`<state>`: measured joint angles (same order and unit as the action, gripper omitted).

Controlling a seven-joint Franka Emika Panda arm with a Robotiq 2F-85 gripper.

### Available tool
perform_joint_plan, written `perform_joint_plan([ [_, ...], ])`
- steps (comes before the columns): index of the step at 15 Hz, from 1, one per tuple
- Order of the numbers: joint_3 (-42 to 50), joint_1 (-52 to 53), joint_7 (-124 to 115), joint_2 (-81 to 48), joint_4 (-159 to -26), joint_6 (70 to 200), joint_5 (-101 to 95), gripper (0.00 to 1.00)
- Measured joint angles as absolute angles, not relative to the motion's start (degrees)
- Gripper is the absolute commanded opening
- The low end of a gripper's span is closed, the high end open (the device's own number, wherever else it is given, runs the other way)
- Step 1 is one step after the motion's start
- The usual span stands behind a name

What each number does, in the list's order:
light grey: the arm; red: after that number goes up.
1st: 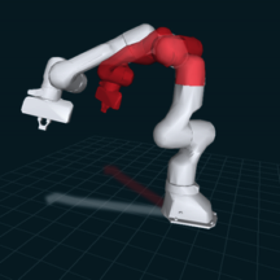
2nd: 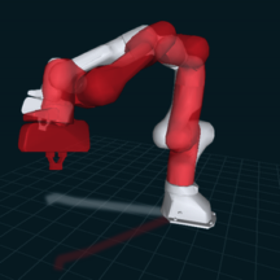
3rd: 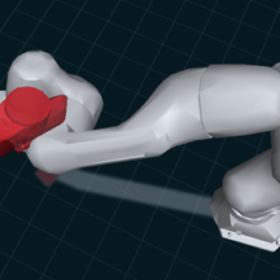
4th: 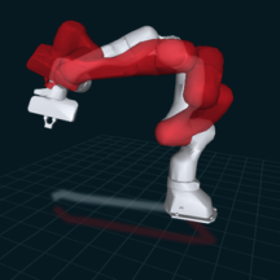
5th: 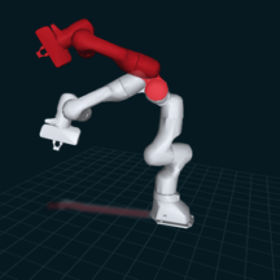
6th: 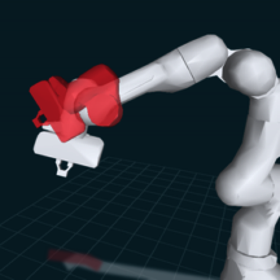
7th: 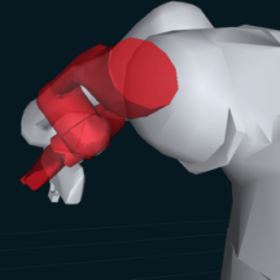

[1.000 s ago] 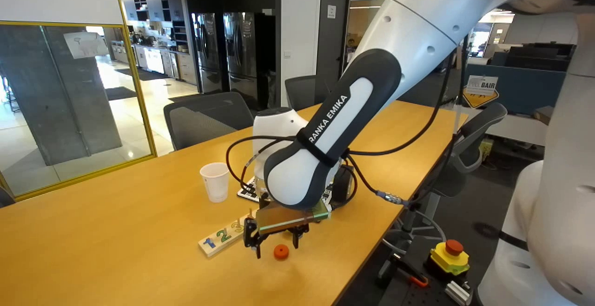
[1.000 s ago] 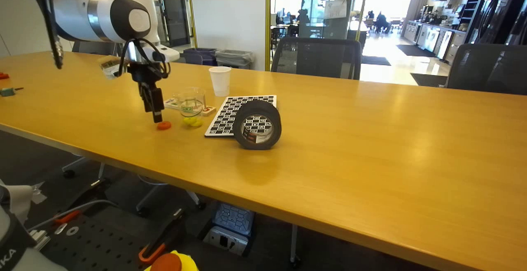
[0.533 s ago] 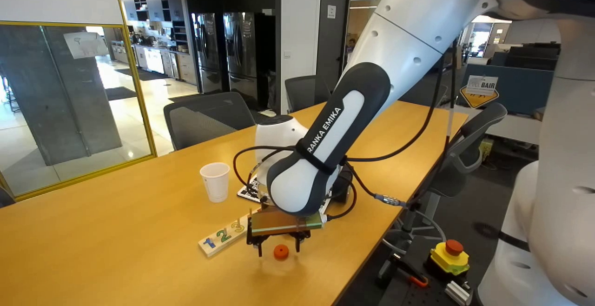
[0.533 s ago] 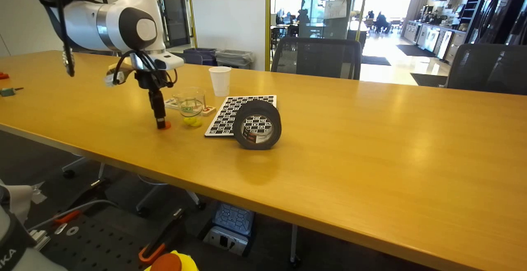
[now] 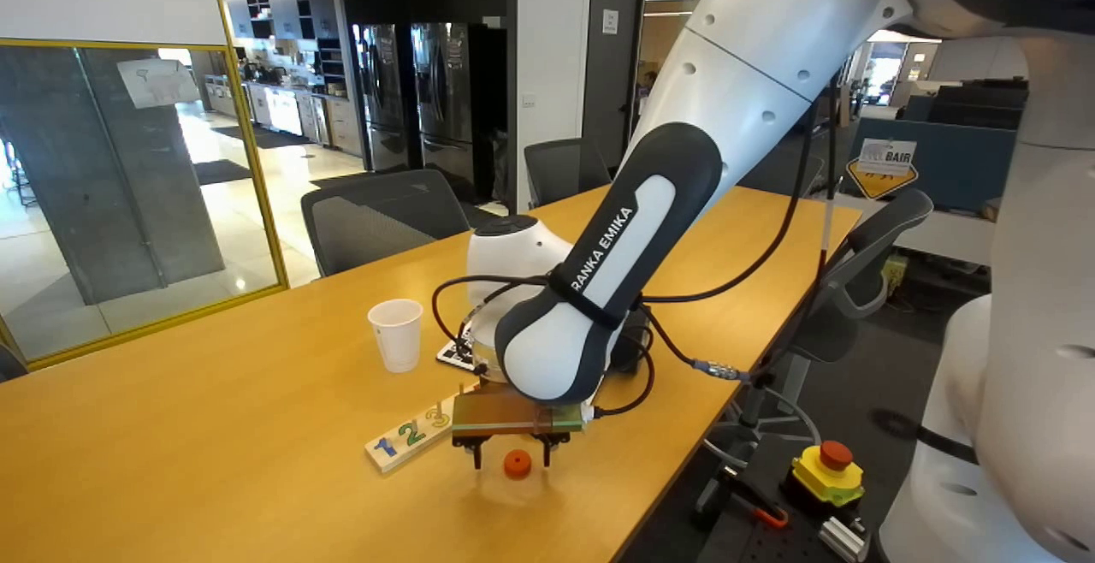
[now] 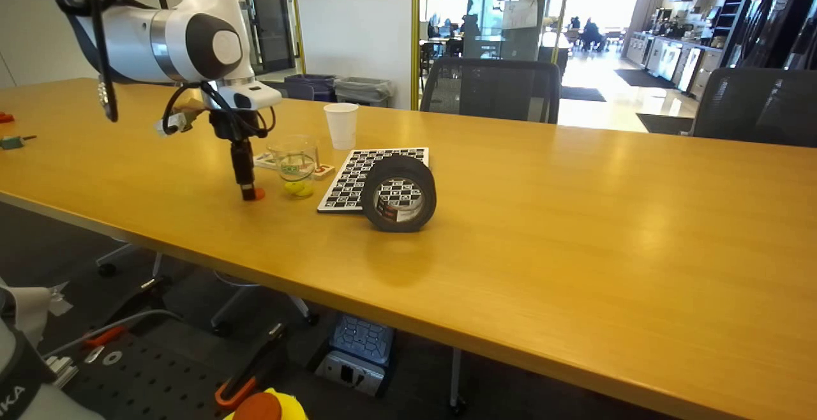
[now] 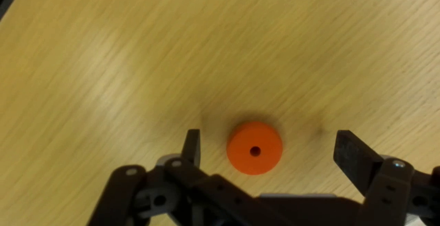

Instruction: Put the orange circles inside the white cup and the yellow circles in the transparent cup.

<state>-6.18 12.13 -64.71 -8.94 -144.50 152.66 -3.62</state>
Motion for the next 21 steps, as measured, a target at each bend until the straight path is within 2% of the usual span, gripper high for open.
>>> perform_joint_plan([
  [10, -5.44, 12.15, -66.24, -9.75, -144.77, 154.79, -4.0, 1.0],
  [11, -5.41, 12.15, -66.25, -9.86, -144.78, 154.88, -4.0, 0.75],
  [12, -5.39, 12.15, -66.25, -9.97, -144.79, 154.98, -4.0, 0.75],
  [15, -5.26, 12.15, -66.26, -10.29, -144.8, 155.38, -4.01, 0.49],
  [19, -5.17, 12.23, -66.35, -9.73, -144.66, 155.68, -4.1, 0.21],
  [20, -5.13, 12.23, -66.36, -9.56, -144.68, 155.62, -4.13, 0.19],
  [21, -5.13, 12.27, -66.36, -9.35, -144.67, 155.6, -4.14, 0.22],
])
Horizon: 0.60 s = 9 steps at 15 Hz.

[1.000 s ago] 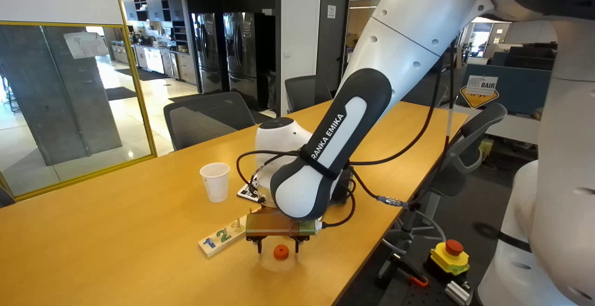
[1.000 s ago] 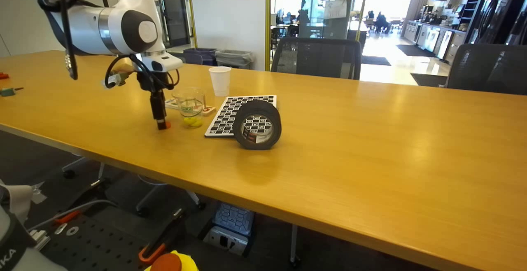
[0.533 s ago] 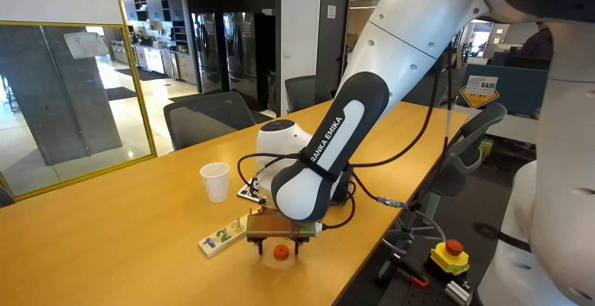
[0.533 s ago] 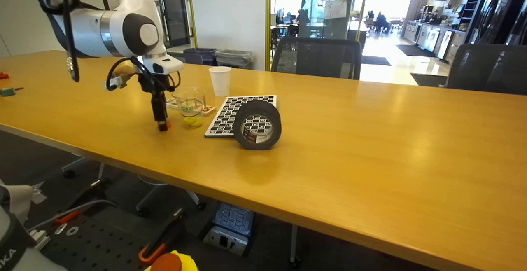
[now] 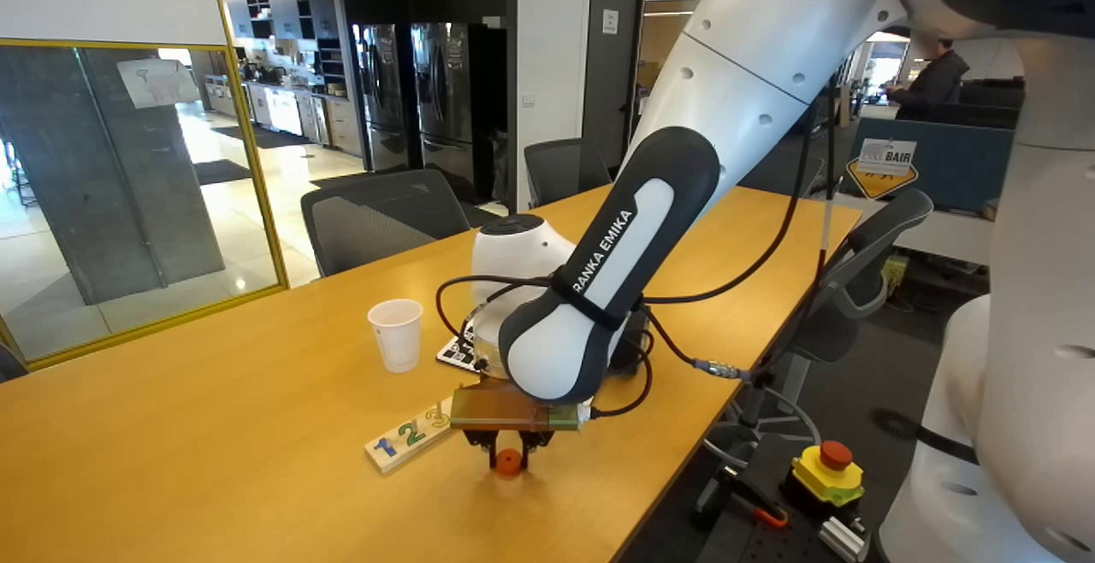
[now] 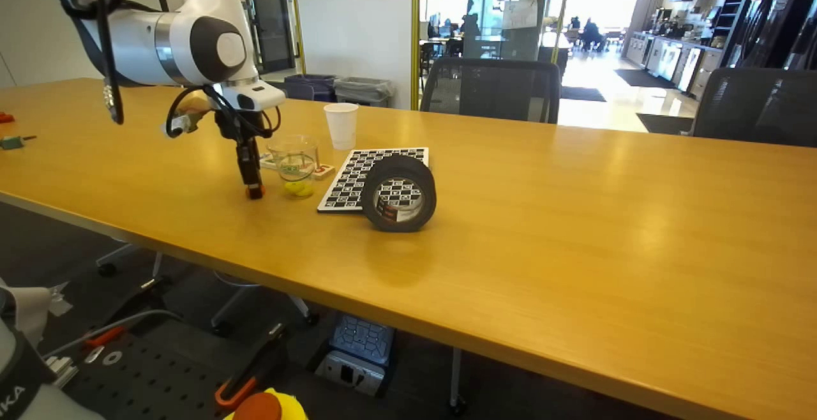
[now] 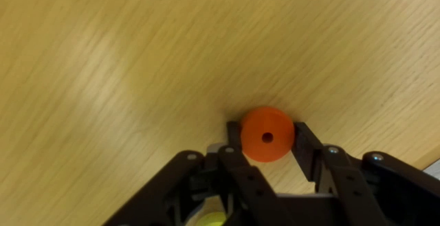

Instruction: Put the orange circles inside the white cup and the yellow circles in the transparent cup.

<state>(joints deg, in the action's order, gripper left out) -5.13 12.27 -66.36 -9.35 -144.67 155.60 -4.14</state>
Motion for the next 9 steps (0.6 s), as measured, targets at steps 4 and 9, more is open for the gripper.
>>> perform_joint_plan([
  [4, -5.07, 12.28, -66.23, -9.39, -144.31, 155.43, -4.55, 0.22],
  [9, -4.59, 11.81, -60.38, -7.38, -140.52, 153.77, -6.54, 0.22],
])
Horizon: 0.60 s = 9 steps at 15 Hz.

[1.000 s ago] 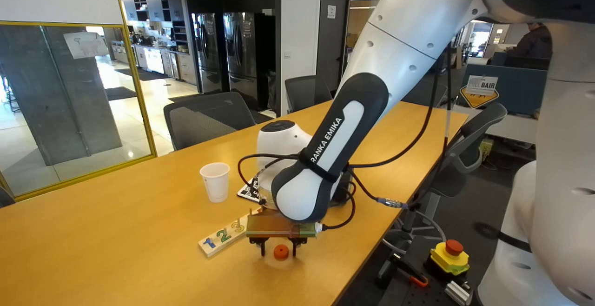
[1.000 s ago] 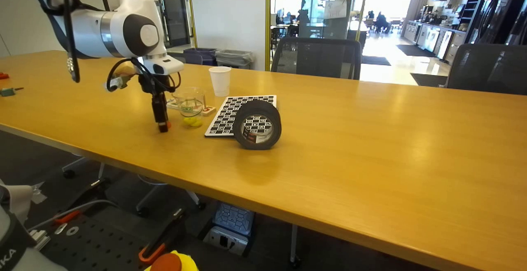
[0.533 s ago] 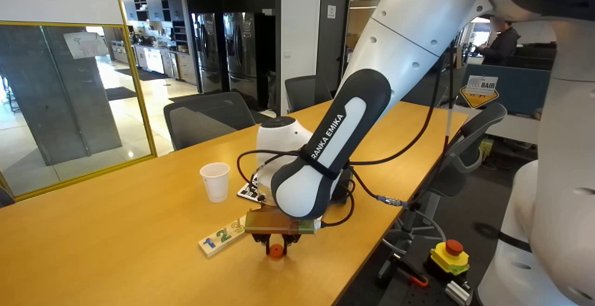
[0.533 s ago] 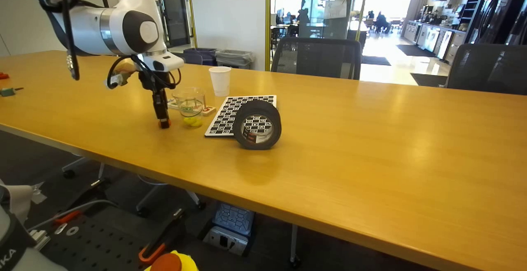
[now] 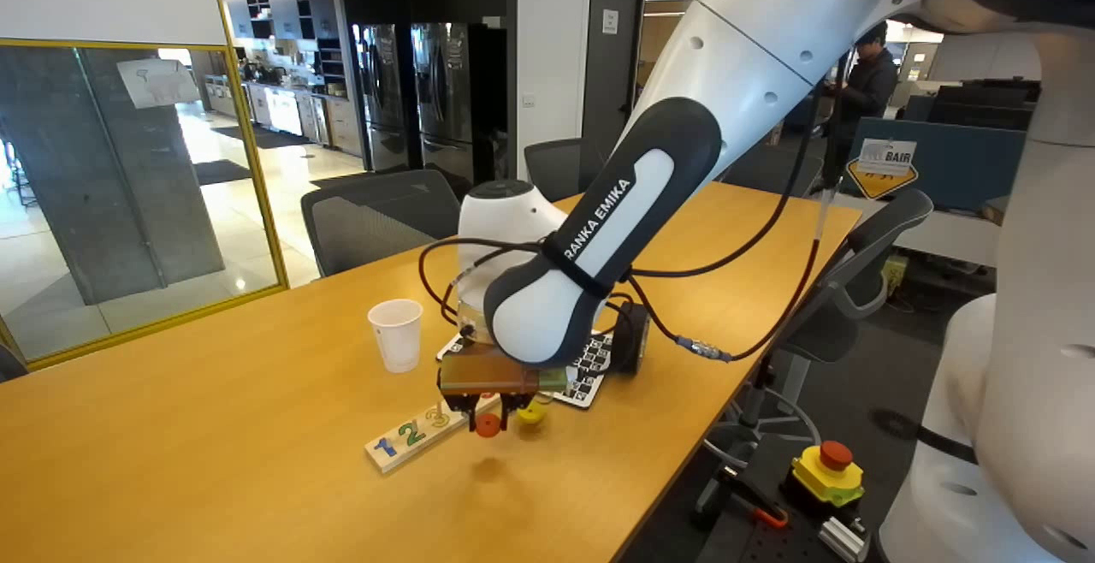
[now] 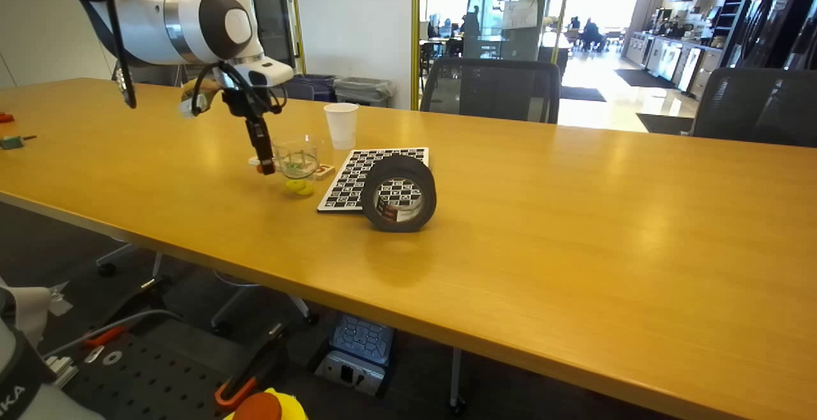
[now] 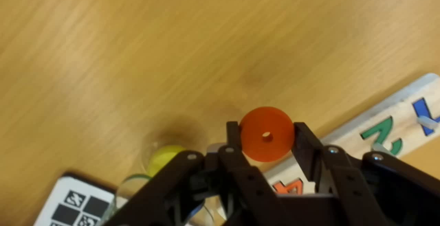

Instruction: Put the orange circles inside the white cup and the yellow circles in the transparent cup.

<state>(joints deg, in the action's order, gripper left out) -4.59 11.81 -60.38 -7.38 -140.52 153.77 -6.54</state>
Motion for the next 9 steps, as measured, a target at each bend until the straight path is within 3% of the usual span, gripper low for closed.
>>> perform_joint_plan([
  [9, -4.36, 7.43, -36.58, -5.87, -123.83, 142.4, -5.15, 0.22],
])
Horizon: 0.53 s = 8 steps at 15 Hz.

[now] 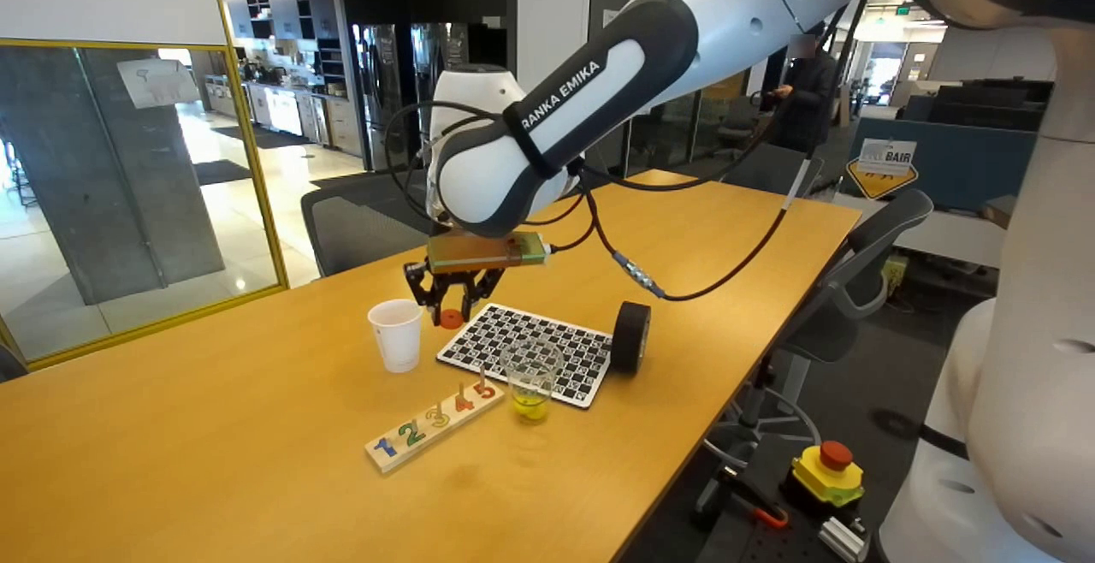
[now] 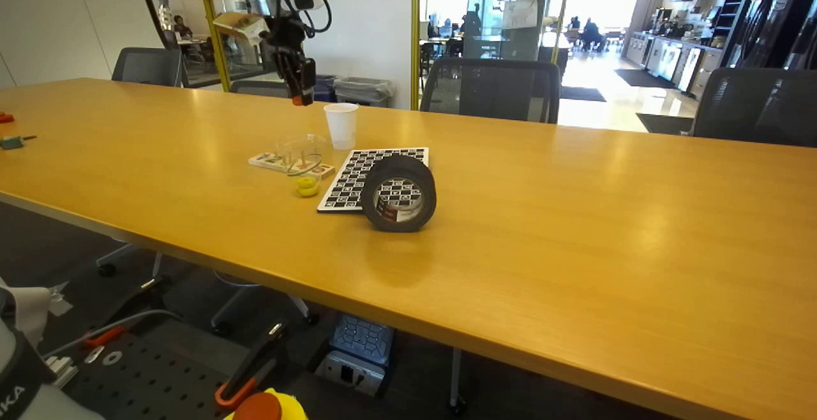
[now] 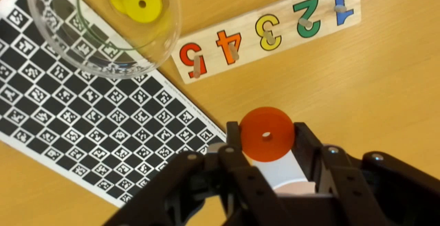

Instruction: Put the orange circles inside the white cup and the yellow circles in the transparent cup.

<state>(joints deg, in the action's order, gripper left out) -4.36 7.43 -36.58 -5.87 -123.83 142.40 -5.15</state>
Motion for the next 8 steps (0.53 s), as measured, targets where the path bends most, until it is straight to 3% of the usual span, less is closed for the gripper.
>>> perform_joint_plan([
  [8, -3.93, 6.21, -26.29, -15.97, -106.95, 134.62, -3.22, 0.21],
])
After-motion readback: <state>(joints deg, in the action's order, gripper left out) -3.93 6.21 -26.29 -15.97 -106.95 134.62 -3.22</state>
